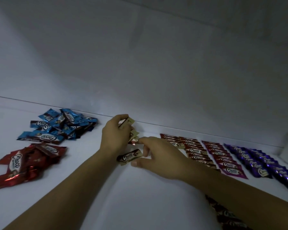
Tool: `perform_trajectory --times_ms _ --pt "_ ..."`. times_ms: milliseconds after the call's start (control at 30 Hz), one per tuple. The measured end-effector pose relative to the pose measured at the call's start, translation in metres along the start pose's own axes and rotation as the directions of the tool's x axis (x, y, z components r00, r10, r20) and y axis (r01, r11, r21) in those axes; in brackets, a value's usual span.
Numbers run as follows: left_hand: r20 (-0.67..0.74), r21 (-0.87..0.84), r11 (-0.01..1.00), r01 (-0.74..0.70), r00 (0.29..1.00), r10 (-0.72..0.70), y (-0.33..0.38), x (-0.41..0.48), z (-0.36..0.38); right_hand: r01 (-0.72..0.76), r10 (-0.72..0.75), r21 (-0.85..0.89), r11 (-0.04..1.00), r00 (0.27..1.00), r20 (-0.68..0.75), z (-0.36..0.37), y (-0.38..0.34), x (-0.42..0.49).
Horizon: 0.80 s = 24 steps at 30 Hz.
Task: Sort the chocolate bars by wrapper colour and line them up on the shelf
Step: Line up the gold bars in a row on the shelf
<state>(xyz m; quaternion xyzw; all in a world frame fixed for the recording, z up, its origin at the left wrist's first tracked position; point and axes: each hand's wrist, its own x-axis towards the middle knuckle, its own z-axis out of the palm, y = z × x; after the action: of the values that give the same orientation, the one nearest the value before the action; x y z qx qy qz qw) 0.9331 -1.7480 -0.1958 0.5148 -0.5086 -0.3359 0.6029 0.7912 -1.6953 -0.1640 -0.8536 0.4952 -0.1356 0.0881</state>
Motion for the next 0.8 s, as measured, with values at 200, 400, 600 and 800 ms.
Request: perform_trajectory --times_ms 200,400,600,800 --pt "0.008 -0.106 0.992 0.069 0.998 -0.069 0.005 0.000 -0.001 0.034 -0.032 -0.081 0.996 0.999 0.028 -0.004 -0.004 0.005" --pt "0.011 -0.155 0.970 0.187 0.982 -0.188 0.010 0.002 -0.003 0.013 -0.013 -0.027 1.000 1.000 0.006 -0.015 0.011 -0.010" --pt "0.065 -0.152 0.965 0.214 0.976 -0.207 0.019 -0.012 0.004 0.045 -0.042 -0.048 0.998 0.997 0.069 -0.018 0.016 -0.018" --pt "0.231 -0.290 0.905 0.312 0.940 -0.250 0.031 -0.041 0.023 -0.059 0.054 -0.080 0.995 0.996 -0.070 -0.022 0.027 -0.022"
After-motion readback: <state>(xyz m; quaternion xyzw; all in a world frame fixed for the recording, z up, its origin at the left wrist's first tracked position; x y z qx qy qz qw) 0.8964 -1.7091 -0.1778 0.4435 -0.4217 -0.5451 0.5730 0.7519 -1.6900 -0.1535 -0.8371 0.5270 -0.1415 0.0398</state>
